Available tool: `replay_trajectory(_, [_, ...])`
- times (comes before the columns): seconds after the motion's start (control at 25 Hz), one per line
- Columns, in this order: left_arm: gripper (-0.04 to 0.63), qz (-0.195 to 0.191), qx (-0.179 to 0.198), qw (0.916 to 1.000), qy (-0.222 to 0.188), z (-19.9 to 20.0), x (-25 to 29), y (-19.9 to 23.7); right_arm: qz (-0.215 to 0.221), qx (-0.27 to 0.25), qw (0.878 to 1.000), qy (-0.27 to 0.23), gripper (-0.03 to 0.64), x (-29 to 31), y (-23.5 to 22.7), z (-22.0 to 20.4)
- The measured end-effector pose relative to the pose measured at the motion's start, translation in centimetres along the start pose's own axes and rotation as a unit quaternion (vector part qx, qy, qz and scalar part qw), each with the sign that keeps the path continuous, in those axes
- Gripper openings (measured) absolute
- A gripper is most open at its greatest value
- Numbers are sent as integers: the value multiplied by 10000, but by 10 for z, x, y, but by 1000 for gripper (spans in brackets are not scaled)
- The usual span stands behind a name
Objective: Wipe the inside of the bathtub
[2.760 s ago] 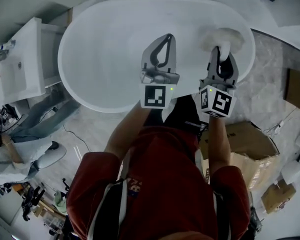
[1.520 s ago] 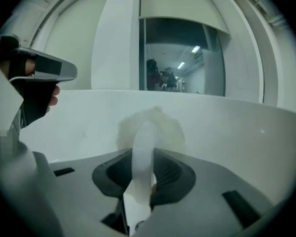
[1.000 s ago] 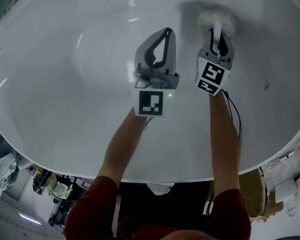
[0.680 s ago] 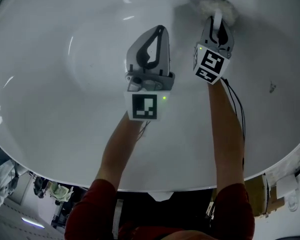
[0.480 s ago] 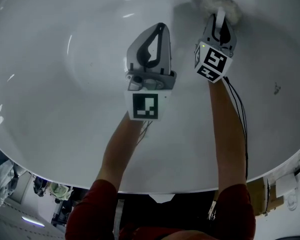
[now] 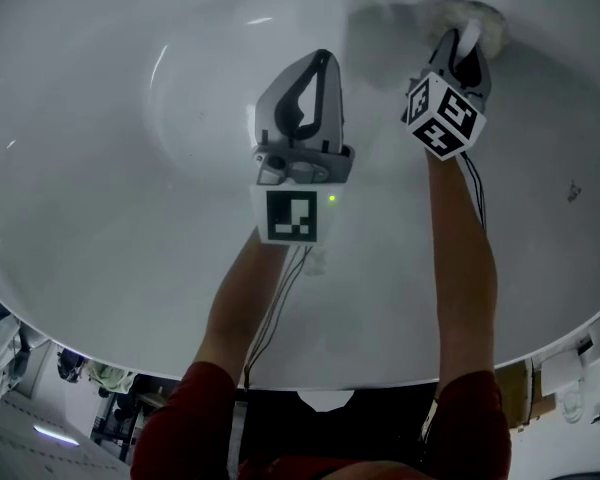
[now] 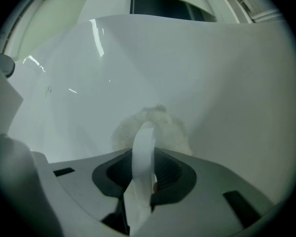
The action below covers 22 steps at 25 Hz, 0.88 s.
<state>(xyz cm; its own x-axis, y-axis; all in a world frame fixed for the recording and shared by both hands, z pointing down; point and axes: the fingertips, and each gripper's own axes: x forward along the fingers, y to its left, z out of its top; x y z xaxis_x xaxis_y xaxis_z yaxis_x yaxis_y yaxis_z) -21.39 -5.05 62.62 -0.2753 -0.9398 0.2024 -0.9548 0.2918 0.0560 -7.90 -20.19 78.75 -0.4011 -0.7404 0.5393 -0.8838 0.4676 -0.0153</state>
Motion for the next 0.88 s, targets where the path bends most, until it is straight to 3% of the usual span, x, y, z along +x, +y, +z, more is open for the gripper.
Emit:
replay_trajectory(0.2, [16, 153, -55, 9998, 89, -1, -34, 67, -3, 236, 9996, 157, 98, -9, 65, -7])
replay_trajectory(0.4, [16, 258, -132, 9995, 113, 1, -37, 81, 108, 348, 9990, 276, 98, -7, 87, -10])
replay_trajectory(0.68, [15, 522, -97, 9985, 144, 12, -63, 146, 427, 253, 9982, 328, 98, -18, 174, -7])
replay_trajectory(0.8, [17, 551, -77, 9982, 221, 9, -61, 140, 553, 146, 9978, 326, 98, -20, 171, -9])
replay_trajectory(0.88, [15, 137, 16, 9997, 217, 4, -38, 93, 212, 330, 9990, 206, 98, -22, 115, -11])
